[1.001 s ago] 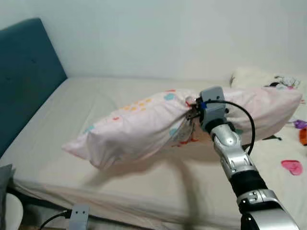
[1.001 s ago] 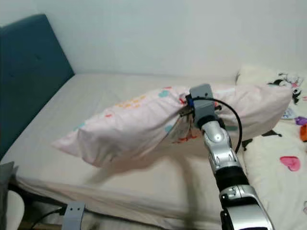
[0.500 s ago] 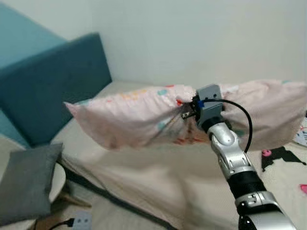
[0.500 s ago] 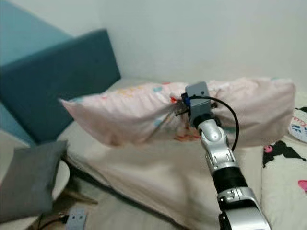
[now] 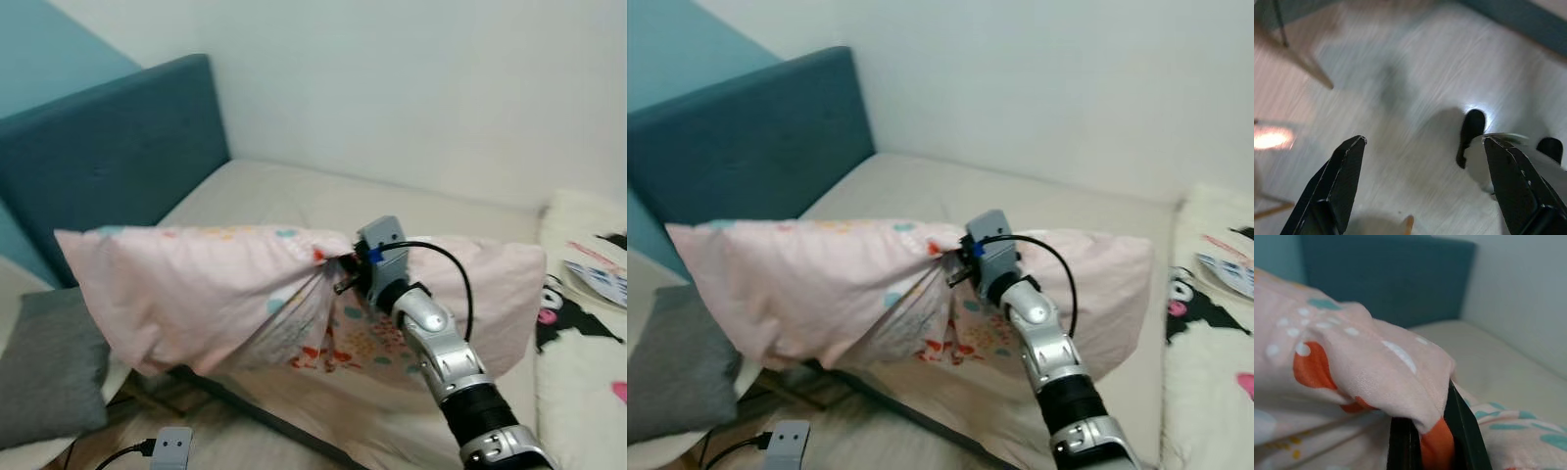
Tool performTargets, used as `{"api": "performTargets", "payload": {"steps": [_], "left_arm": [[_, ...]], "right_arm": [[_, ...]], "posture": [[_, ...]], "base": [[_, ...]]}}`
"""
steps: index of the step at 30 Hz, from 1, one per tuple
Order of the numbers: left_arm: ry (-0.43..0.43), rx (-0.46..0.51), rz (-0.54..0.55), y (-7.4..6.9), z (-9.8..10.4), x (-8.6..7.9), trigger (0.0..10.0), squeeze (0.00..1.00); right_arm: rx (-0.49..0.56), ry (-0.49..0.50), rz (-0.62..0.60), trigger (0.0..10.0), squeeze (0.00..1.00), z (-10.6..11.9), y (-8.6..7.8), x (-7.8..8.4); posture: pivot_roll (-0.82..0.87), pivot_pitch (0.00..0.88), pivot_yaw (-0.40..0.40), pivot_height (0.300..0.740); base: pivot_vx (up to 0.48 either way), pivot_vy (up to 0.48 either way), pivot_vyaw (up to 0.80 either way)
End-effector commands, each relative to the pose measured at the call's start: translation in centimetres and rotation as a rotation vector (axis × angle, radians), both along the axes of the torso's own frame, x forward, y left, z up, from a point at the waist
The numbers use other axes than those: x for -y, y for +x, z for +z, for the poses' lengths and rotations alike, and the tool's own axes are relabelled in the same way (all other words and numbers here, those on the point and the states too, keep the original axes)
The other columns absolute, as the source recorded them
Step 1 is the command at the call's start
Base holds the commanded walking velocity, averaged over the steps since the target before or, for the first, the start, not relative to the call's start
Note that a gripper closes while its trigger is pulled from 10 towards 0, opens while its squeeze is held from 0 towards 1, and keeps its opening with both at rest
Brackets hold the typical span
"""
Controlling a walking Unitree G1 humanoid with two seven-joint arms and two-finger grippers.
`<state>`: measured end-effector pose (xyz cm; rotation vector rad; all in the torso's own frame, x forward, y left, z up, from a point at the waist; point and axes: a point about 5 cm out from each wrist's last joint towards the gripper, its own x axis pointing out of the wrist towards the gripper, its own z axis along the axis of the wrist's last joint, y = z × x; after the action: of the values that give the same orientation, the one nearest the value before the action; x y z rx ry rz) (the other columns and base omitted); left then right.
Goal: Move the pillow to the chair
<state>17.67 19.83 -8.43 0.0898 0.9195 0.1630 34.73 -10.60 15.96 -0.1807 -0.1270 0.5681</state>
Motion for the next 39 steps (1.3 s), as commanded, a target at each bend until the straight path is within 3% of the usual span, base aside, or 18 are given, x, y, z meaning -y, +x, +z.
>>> {"api": "performTargets", "payload": {"steps": [1, 5, 15, 18, 35, 39], "left_arm": [[-0.004, -0.014, 0.007, -0.4, -0.2, -0.2, 10.0, 0.00], [-0.014, -0.010, 0.006, -0.4, -0.2, 0.0, 10.0, 0.00], [-0.034, -0.011, -0.001, -0.5, -0.3, 0.3, 10.0, 0.00], [-0.045, -0.016, -0.008, -0.7, -0.4, 0.2, 10.0, 0.00], [-0.076, 0.002, -0.023, 0.1, 0.0, 0.4, 10.0, 0.00], [-0.063, 0.009, -0.005, 0.1, 0.0, 0.3, 10.0, 0.00]], "right_arm": [[0.093, 0.053, 0.044, 10.0, 0.00, 2.4, -0.2, -0.7], [0.066, 0.046, 0.107, 10.0, 0.00, 1.6, -0.8, -2.0], [-0.028, 0.026, 0.138, 10.0, 0.00, -1.5, -2.1, -3.0], [-0.034, 0.036, 0.147, 10.0, 0.00, -1.6, -2.5, -3.3], [-0.018, 0.032, 0.173, 10.0, 0.00, -1.2, -2.6, -3.7], [-0.018, 0.028, 0.178, 10.0, 0.00, -1.1, -2.6, -3.6]], "posture": [[0.03, 0.000, 0.027, 0.740], [0.03, 0.000, 0.026, 0.740], [0.02, 0.000, 0.029, 0.740], [0.02, 0.000, 0.042, 0.740], [0.02, 0.000, 0.040, 0.740], [0.02, 0.000, 0.038, 0.740]], "base": [[0.000, 0.000, 0.72], [0.000, 0.000, 0.72], [0.000, 0.000, 0.72], [0.000, 0.000, 0.72], [0.000, -0.453, 0.72], [0.000, 0.000, 0.72]]}}
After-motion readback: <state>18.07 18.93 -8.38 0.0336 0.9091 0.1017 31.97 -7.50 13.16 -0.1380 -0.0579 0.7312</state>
